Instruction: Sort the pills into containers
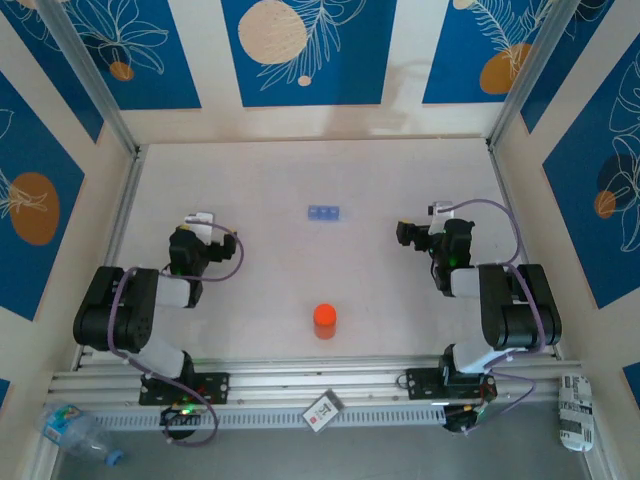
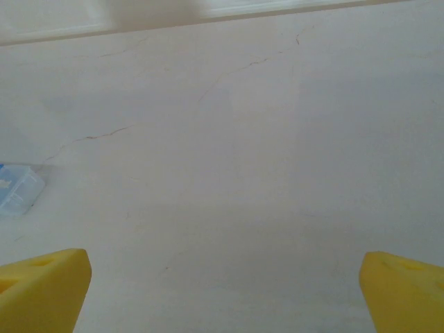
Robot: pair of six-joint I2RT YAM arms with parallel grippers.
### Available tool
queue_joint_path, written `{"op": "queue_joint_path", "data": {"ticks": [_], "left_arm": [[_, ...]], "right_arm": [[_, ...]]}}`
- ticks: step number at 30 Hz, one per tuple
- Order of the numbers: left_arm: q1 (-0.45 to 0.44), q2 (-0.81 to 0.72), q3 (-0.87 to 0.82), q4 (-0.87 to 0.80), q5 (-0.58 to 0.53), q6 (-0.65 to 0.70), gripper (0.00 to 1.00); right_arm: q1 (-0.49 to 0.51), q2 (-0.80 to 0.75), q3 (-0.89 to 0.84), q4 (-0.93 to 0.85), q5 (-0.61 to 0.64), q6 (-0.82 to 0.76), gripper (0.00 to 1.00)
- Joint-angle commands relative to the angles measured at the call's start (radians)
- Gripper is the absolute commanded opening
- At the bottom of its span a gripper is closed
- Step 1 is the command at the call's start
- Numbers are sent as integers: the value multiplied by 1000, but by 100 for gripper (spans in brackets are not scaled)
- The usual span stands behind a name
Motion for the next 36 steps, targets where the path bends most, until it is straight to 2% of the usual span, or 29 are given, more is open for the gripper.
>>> {"op": "queue_joint_path", "data": {"ticks": [1,36], "left_arm": [[9,0,16,3,22,-6,100],[7,-4,6,17,8,-9,100]], "right_arm": [[7,-8,10,-6,17,-8,99],[2,-13,5,2,3,-3,99]]}}
